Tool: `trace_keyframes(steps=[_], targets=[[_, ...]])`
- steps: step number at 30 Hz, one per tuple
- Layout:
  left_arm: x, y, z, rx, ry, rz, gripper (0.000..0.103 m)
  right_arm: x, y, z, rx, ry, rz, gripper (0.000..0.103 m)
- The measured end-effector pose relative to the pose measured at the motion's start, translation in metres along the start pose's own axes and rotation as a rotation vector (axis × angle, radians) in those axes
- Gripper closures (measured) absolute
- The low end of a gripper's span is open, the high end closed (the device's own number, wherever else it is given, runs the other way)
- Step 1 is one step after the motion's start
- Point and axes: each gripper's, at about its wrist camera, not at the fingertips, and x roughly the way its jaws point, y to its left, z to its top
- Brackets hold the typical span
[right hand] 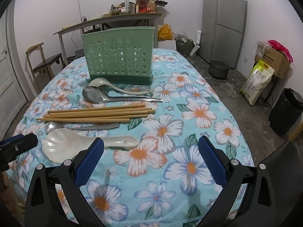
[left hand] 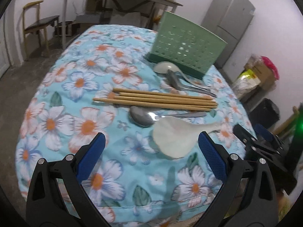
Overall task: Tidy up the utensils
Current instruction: 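Reach the left tool to the white rice paddle and grasp it, then lift the paddle with the left tool toward the holder while the right tool grasps the silver spoon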
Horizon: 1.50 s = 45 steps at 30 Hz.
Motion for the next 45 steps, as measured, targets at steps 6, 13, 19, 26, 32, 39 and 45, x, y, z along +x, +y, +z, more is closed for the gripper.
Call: trace_keyframes(steps=[6,13,19,26,32,39,45], targets=[[0.009,0.000,-0.003,-0.018,0.034,-0.081,0.030,0.009,-0.005,0.002,0.012,-0.009,0.049,0.006],[0.027,0.009,-0.005,-0.090,0.105,-0.196,0.061,0.015,-0.008,0.000,0.028,-0.016,0.070,0.006],[0.042,0.024,-0.009,-0.178,0.134,-0.236,0.073,0.016,-0.011,0.001,0.044,-0.016,0.094,0.006],[0.047,0.038,-0.012,-0.278,0.125,-0.297,0.095,0.013,-0.012,0.003,0.046,-0.001,0.095,0.006],[0.023,0.039,-0.007,-0.285,0.078,-0.345,0.102,-0.002,-0.020,0.011,0.054,-0.033,0.072,0.006],[-0.051,0.055,0.020,-0.262,-0.082,-0.349,0.102,-0.020,-0.013,0.024,0.037,-0.081,0.126,0.013],[-0.116,0.093,0.043,-0.276,-0.282,-0.213,0.102,-0.021,0.055,0.020,-0.153,-0.055,0.272,0.039]])
